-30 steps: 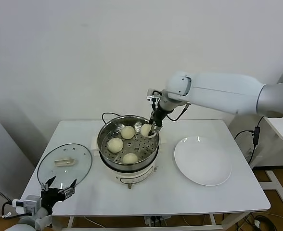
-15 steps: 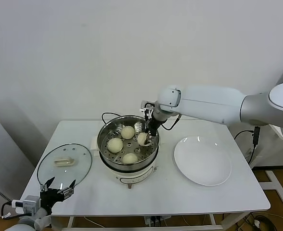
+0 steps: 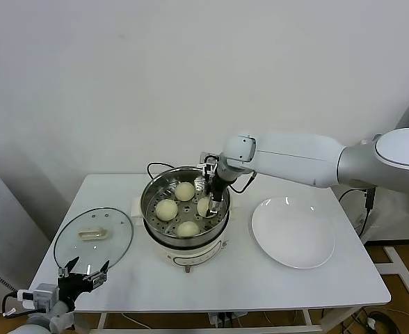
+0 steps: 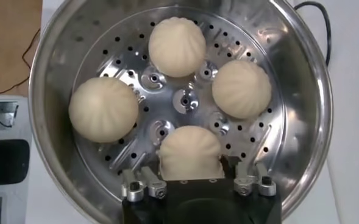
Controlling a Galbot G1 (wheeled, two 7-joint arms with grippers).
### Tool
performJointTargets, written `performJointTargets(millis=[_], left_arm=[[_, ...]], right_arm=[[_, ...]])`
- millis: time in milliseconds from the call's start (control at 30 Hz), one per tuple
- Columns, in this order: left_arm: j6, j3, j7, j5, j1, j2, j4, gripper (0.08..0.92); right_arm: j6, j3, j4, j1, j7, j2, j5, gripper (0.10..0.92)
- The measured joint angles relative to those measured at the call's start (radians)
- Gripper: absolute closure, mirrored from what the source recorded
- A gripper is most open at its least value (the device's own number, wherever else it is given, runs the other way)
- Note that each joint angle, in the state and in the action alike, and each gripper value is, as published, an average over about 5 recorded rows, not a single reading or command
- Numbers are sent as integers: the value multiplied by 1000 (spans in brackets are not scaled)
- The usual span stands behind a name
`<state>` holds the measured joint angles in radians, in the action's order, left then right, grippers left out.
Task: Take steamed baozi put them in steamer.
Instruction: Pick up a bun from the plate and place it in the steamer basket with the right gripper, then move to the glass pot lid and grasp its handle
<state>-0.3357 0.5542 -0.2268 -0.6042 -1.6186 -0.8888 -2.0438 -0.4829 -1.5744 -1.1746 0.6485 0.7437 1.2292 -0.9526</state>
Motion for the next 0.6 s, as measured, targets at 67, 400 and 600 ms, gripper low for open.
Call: performJointTargets(millis=[67, 400, 600], left_arm=[[0, 3, 0, 0, 0, -2, 0, 177], [-6, 17, -4, -1, 8, -15, 1, 177], [-11, 18, -10, -6, 23, -25, 7, 177]], right_arm=[[0, 13, 0, 1, 6, -9, -2, 206], [50, 135, -4, -14, 9, -135, -47, 203], [135, 264, -28, -85, -48, -254, -85, 203]])
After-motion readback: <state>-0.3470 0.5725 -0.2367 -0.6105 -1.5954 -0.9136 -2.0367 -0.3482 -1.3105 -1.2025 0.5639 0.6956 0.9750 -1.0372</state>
